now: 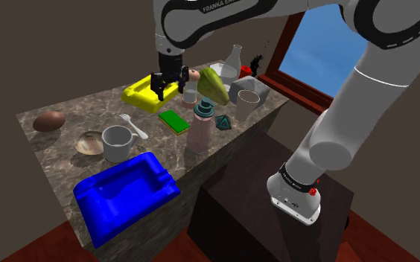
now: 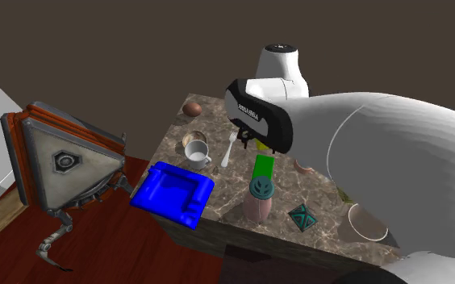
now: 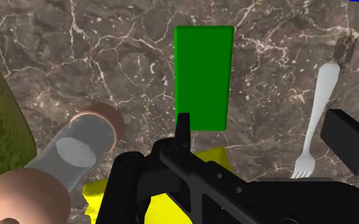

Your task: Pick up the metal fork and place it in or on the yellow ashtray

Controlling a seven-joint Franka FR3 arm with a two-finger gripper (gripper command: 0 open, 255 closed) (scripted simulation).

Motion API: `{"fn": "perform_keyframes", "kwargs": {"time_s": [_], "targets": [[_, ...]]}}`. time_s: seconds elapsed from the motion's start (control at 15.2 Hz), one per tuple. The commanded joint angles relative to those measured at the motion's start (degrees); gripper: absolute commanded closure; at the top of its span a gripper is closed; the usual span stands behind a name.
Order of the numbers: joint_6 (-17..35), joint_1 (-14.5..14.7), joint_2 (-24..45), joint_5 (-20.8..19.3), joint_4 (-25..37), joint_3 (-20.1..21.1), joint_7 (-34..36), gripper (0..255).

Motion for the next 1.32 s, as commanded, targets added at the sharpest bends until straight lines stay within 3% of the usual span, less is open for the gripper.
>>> {"fn": "perform_keyframes", "kwargs": {"time_s": [0.0,0.79,1.25], "targets": [[0.44,0.81,4.09,-0.66,3.09,0.57,1.65,0],[-2.09,7.73,30.55,-4.84,29.11,1.25,9.15,0],[2.42,7.97,32.35,-5.24,26.38,0.99,9.40,0]]}}
